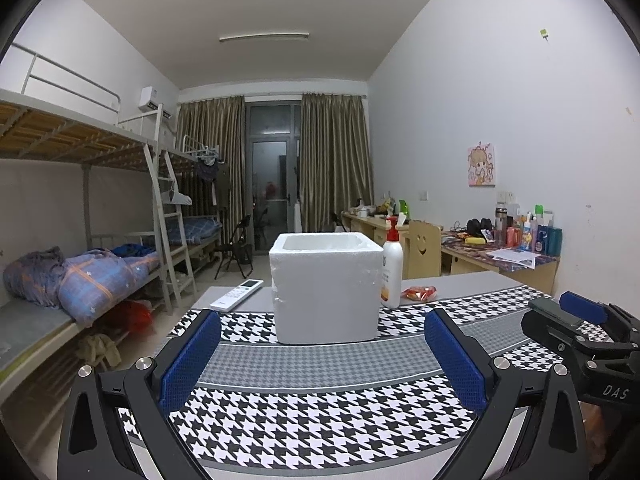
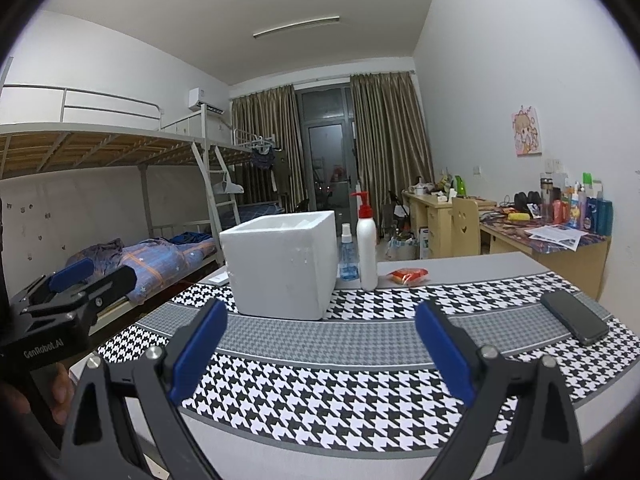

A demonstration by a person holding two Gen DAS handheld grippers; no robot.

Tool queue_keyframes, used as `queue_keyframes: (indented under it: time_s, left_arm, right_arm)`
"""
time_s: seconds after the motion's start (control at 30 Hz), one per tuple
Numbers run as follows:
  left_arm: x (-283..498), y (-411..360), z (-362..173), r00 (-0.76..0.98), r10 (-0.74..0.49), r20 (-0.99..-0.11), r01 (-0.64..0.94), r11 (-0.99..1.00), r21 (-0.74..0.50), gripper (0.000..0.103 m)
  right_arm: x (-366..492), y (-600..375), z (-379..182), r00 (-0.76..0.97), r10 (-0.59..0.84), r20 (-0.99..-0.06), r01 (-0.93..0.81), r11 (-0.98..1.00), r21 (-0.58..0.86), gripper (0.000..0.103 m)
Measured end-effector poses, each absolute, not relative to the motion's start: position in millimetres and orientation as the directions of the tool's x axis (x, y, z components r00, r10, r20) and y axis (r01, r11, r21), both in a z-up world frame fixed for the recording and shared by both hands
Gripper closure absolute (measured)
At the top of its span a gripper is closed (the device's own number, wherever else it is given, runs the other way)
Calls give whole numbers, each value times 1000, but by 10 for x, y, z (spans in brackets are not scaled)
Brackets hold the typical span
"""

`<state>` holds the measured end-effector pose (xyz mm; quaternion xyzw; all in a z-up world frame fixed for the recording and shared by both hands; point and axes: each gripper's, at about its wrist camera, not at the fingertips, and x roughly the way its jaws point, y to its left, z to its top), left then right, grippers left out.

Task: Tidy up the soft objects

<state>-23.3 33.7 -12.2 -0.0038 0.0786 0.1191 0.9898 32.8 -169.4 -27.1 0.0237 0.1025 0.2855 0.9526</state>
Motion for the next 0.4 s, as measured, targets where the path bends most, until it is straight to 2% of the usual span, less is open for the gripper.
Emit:
queue_keyframes:
  time_s: [0.4]
  left_arm:
    - [-211, 332, -119, 958, 234, -163, -236, 972, 10, 1]
  right_arm:
    - [359, -1669, -294, 813, 549, -195, -539, 836, 105, 6]
